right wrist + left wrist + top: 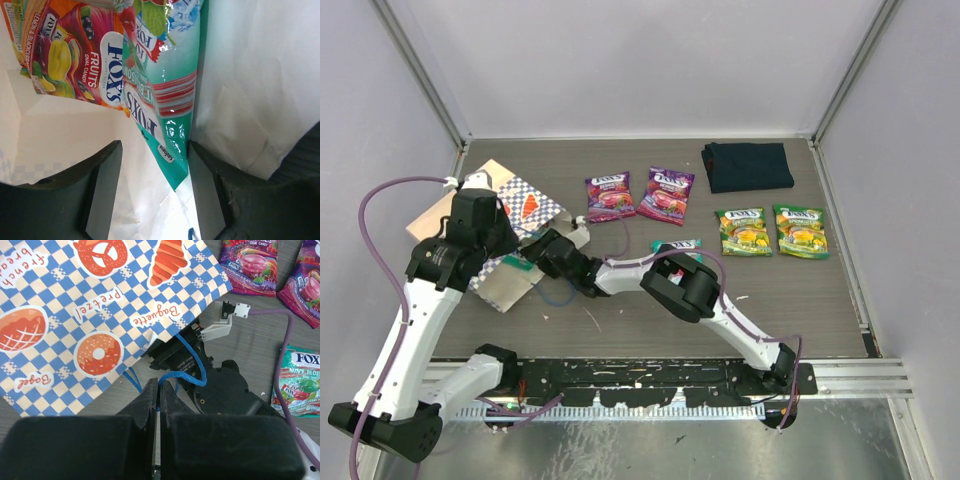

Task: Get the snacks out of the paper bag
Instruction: Move the snack to the center of the board, then adjust the snack at the center of the board.

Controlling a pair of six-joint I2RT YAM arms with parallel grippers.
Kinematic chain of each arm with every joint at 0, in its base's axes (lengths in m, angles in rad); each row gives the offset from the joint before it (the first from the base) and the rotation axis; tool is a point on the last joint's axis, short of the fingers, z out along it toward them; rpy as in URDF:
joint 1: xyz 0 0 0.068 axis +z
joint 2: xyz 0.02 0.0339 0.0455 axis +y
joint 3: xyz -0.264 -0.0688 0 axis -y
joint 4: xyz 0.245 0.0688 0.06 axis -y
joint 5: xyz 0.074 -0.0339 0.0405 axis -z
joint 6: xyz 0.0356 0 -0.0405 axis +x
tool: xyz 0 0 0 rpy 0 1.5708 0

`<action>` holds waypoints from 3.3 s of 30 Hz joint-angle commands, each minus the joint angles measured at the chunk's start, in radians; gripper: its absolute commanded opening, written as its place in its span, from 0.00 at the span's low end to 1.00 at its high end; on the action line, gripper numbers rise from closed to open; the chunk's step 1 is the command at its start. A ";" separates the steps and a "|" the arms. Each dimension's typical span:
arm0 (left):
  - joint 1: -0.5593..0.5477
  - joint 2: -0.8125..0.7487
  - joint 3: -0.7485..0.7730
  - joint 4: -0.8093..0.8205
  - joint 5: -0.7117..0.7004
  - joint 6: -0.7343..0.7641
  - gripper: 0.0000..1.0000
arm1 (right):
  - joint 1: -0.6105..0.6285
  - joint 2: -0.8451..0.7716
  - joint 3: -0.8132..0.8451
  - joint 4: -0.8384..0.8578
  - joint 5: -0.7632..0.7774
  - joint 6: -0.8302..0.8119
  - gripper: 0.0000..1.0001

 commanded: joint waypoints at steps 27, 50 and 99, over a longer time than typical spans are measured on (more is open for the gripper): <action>0.004 -0.037 0.017 0.037 -0.111 0.082 0.00 | -0.002 -0.418 -0.333 -0.231 -0.718 -0.622 0.01; 0.004 -0.023 0.072 -0.015 -0.169 0.117 0.00 | -0.230 -0.585 -0.274 -0.906 -0.507 -1.037 0.63; 0.004 -0.040 -0.007 0.009 -0.179 0.135 0.00 | 0.177 -0.250 -0.015 -1.285 0.133 -0.355 0.95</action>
